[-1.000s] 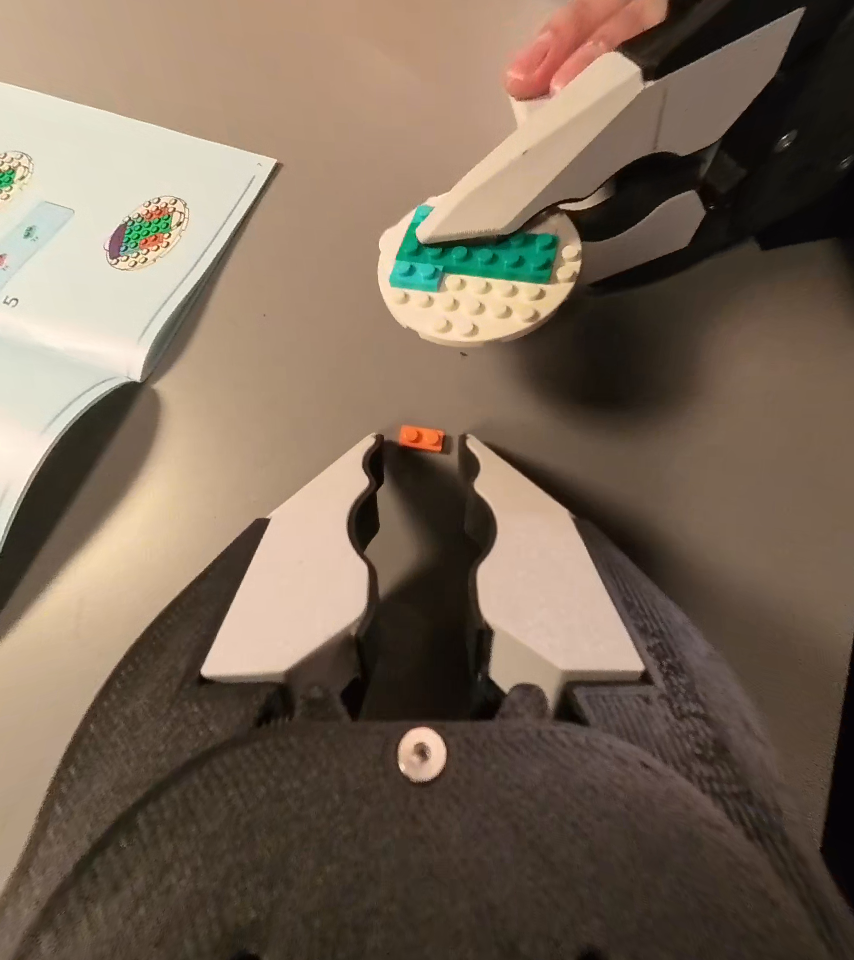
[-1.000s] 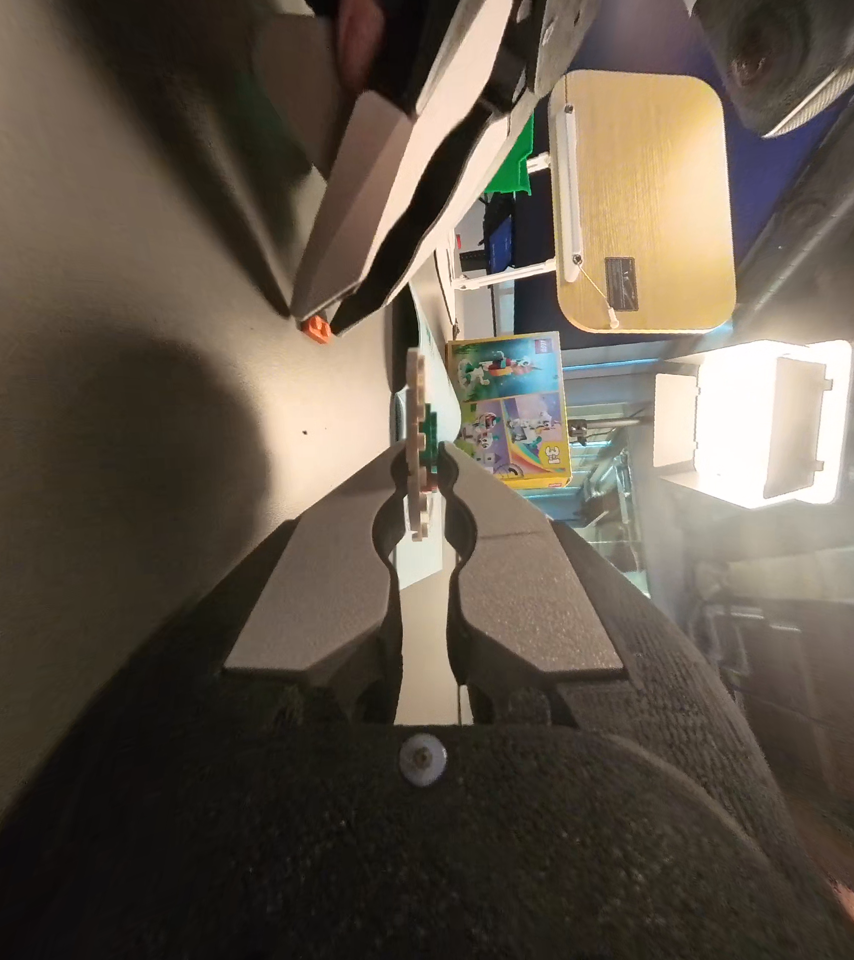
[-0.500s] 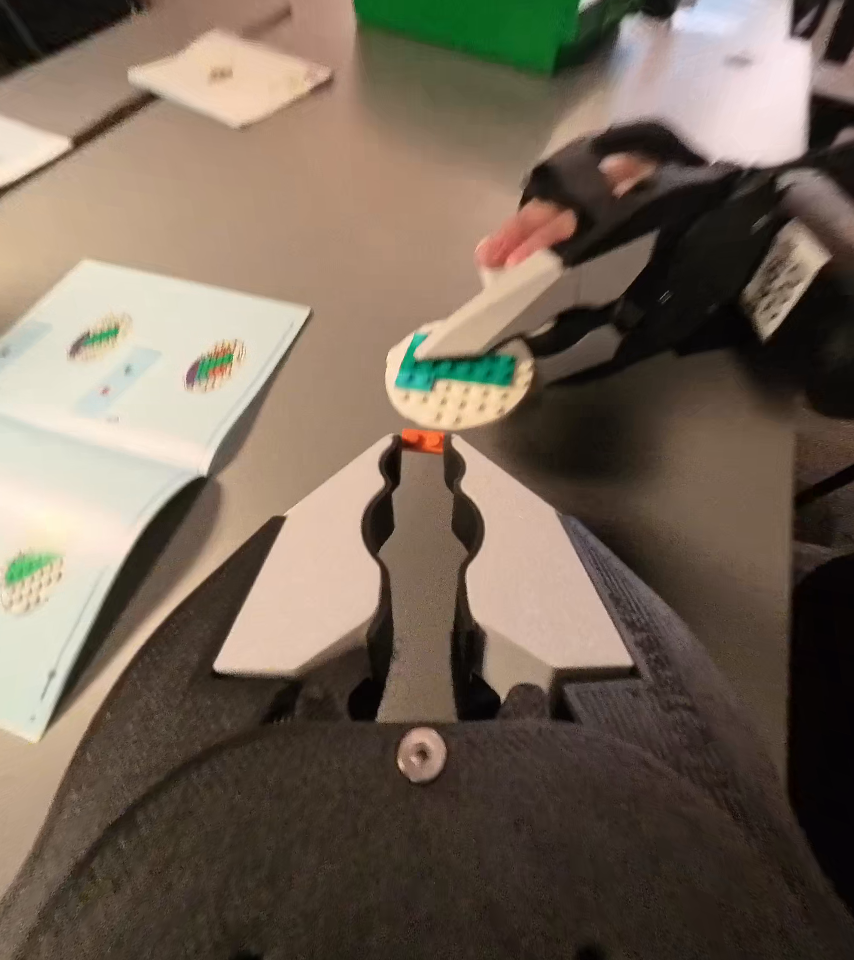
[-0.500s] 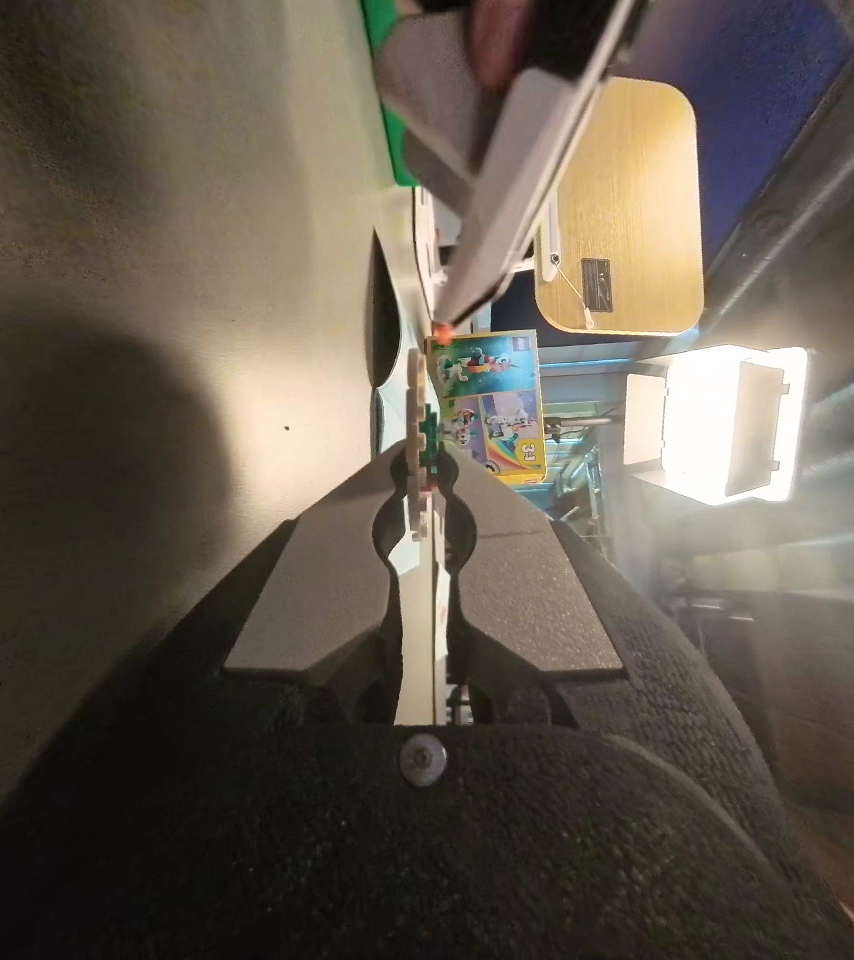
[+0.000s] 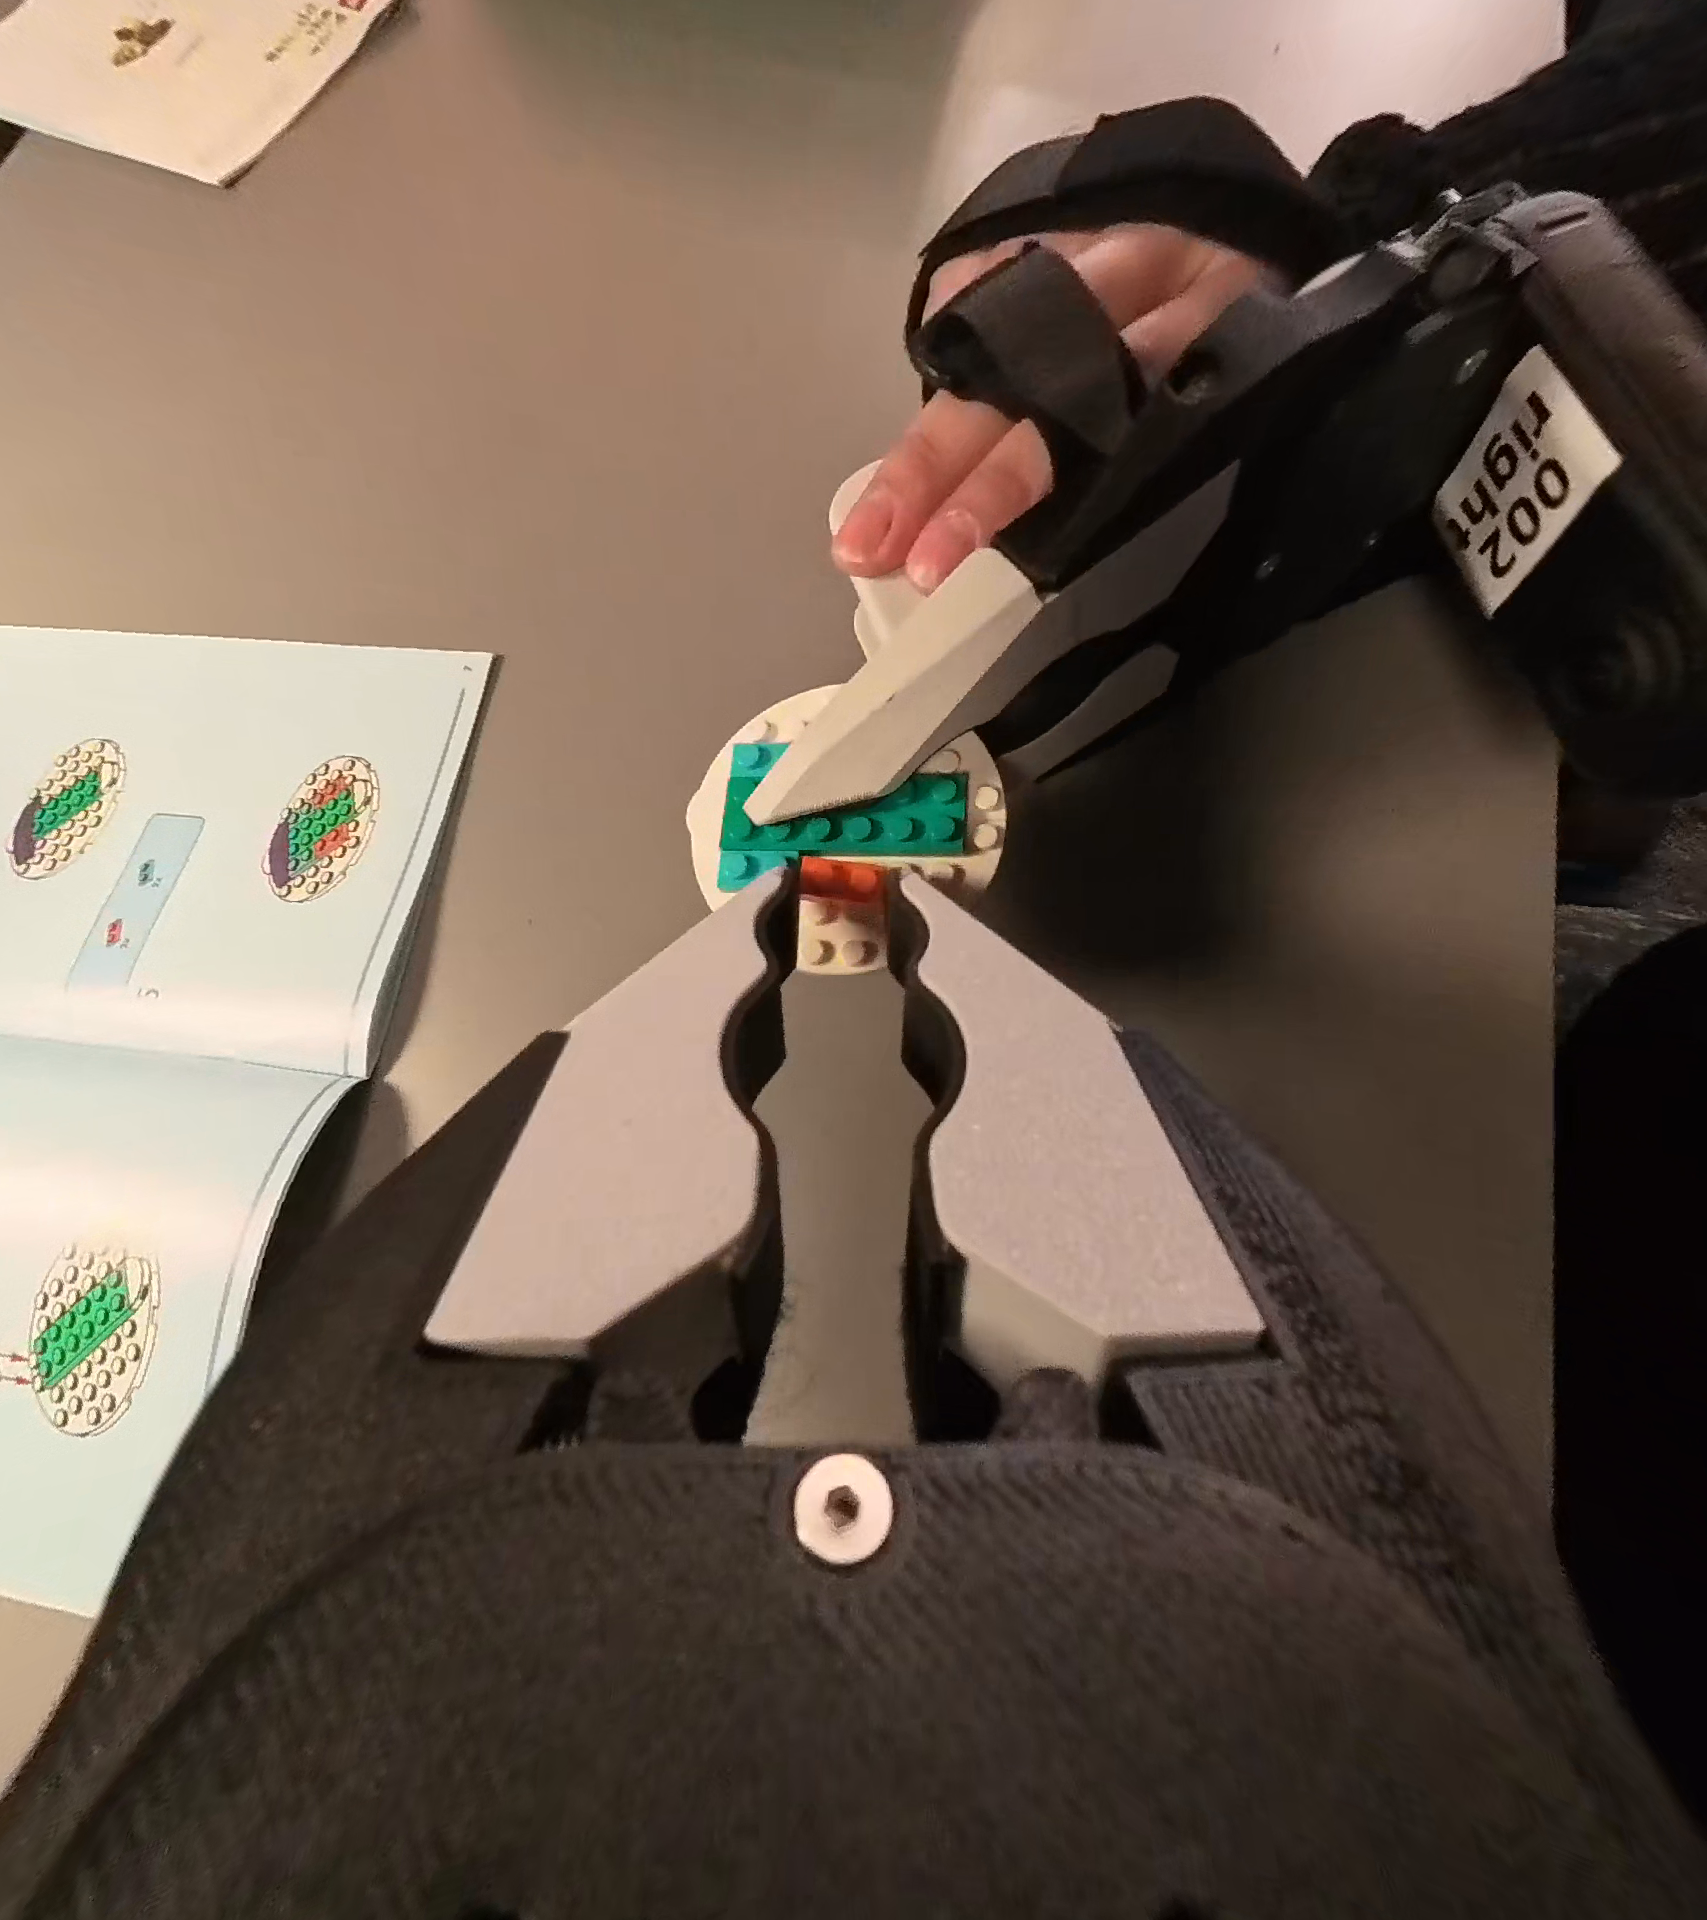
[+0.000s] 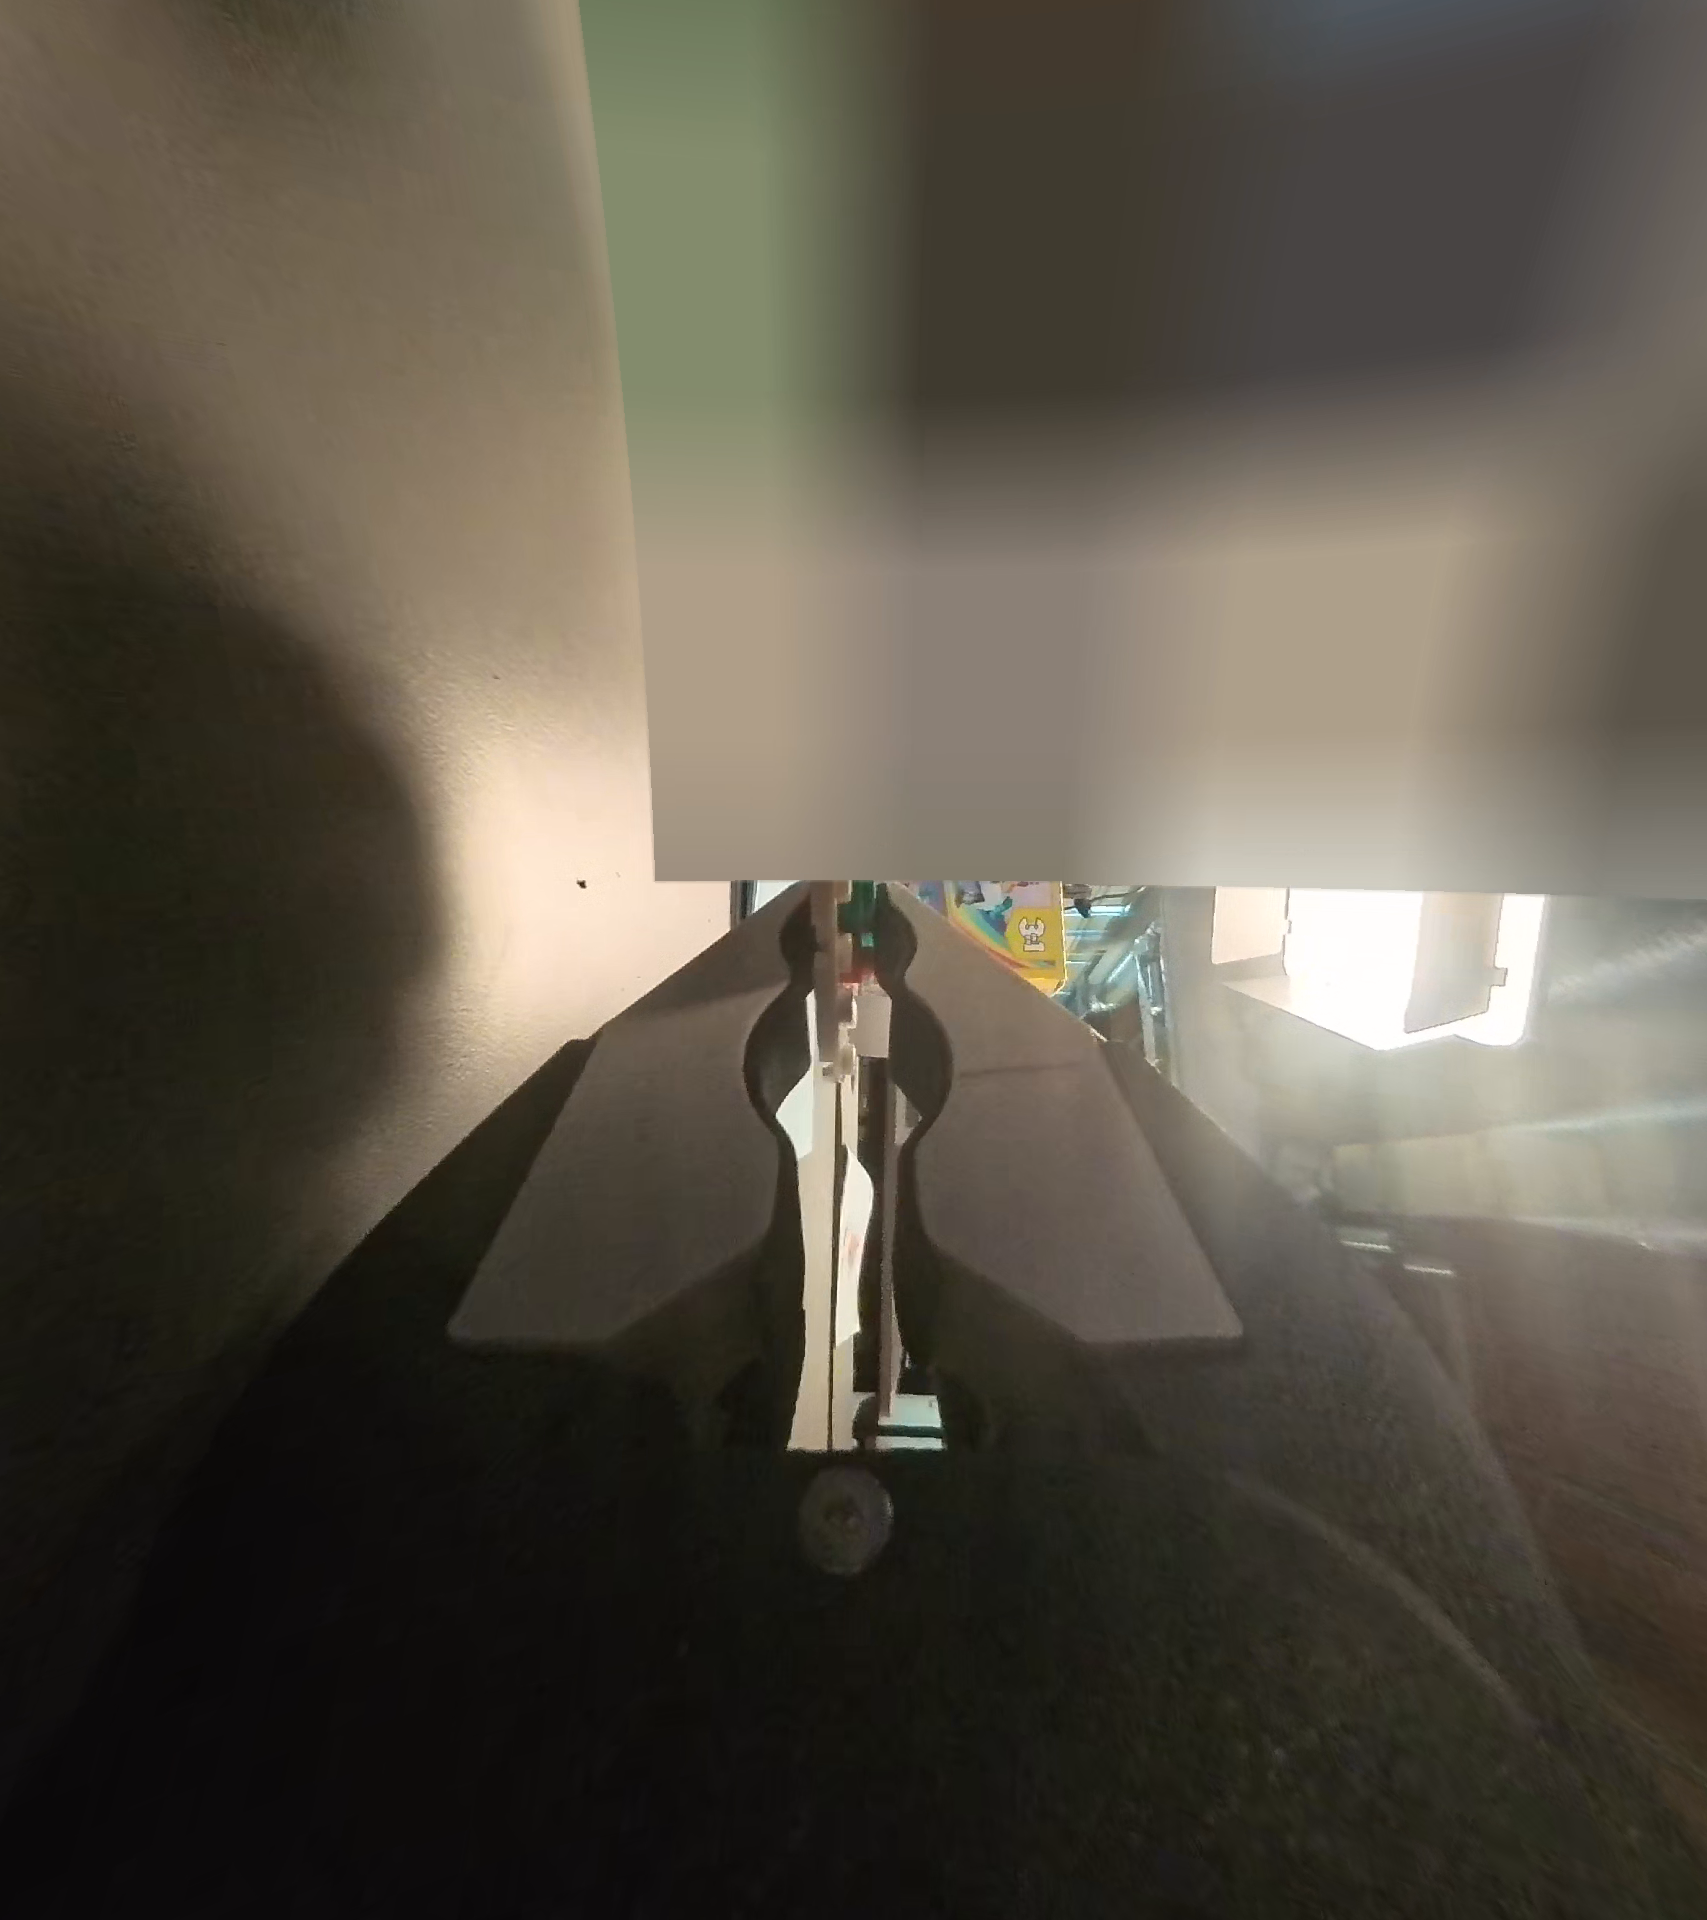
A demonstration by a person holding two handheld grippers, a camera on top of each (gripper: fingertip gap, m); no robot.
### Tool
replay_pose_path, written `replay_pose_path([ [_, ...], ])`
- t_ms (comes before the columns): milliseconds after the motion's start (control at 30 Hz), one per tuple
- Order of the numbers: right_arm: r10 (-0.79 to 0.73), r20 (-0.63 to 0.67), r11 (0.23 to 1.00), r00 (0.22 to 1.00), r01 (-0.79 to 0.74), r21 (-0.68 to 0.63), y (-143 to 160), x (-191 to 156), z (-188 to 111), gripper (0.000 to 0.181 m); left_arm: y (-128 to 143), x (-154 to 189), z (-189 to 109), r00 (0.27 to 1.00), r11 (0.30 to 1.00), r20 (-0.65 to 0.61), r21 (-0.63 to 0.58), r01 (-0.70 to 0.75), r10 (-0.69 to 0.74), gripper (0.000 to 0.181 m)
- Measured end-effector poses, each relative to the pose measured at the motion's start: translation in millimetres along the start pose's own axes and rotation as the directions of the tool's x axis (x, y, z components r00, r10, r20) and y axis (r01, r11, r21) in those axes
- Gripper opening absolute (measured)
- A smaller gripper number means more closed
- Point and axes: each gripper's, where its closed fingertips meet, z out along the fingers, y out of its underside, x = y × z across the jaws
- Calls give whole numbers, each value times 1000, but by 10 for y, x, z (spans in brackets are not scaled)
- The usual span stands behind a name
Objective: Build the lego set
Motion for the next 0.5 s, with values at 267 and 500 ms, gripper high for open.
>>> replay_pose_path([
  [267,1,1,1000,1000,-1,-7,15,0,9,6,-11,-9,21,999,999,5,-18,41,-41,24],
  [500,16,-1,1000,1000,-16,-8,20,11,21,7,-65,-11,-34,998,997,34,44,57,-59,35],
])
